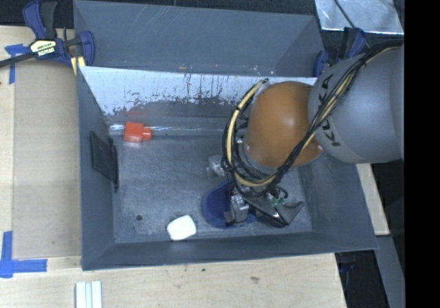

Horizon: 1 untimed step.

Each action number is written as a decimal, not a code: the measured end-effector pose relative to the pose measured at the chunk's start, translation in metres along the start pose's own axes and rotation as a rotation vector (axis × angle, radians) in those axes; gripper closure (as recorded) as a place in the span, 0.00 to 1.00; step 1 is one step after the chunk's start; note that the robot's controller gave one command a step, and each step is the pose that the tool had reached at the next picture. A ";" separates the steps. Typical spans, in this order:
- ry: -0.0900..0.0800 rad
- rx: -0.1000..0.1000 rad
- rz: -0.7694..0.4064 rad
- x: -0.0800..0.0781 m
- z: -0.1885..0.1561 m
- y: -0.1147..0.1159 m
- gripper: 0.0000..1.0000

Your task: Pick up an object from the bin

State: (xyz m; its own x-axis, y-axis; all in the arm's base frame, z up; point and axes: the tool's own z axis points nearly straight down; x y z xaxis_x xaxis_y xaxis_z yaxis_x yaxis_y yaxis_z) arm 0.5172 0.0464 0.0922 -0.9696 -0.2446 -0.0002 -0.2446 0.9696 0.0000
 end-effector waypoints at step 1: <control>-0.003 -0.001 0.002 -0.001 -0.001 0.000 1.00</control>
Offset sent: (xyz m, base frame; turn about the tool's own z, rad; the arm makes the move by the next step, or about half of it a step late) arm 0.0000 0.0000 0.0000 0.0000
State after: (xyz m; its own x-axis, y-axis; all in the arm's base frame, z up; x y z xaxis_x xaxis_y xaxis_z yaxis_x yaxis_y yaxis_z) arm 0.5184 0.0470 0.0930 -0.9701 -0.2426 -0.0036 -0.2426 0.9701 0.0008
